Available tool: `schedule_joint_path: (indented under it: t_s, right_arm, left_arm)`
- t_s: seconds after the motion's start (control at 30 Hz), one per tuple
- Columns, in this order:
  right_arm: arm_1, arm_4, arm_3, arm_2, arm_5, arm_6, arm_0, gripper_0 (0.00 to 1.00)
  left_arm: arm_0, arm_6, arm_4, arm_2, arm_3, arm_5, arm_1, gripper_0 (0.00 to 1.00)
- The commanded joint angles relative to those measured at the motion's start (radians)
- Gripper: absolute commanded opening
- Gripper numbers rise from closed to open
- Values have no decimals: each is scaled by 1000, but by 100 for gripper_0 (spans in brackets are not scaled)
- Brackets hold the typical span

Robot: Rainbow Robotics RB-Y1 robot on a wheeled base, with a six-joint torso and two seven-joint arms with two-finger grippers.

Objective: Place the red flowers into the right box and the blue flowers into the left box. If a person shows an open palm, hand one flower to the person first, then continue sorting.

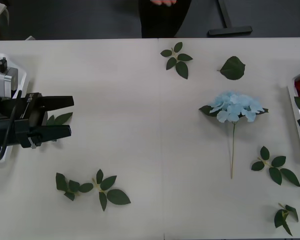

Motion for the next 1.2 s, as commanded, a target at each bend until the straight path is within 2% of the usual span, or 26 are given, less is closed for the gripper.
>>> schedule_joint_path:
  t_s: [0.03, 0.1, 0.2, 0.4, 0.67, 1.2]
  right_arm:
    - [-57, -24, -224, 66, -113, -246, 84, 93]
    - [-57, -11, -318, 95, -199, -346, 135, 93]
    - [-57, 42, -411, 149, -288, -455, 162, 93]
    - [-32, 173, -494, 269, -430, -643, 165, 93]
    - [71, 375, -514, 284, -420, -786, 161, 93]
    - [267, 716, -525, 322, -283, -1035, 87, 93]
  left_arm:
    - [32, 29, 23, -29, -41, -27, 46, 100]
    - [31, 29, 22, -32, -41, -33, 46, 100]
    - [32, 29, 20, -39, -41, -33, 46, 100]
    - [31, 29, 22, -44, -41, -33, 44, 100]
    - [31, 29, 22, -44, -41, -33, 44, 100]
    - [31, 29, 22, -44, -41, -33, 44, 100]
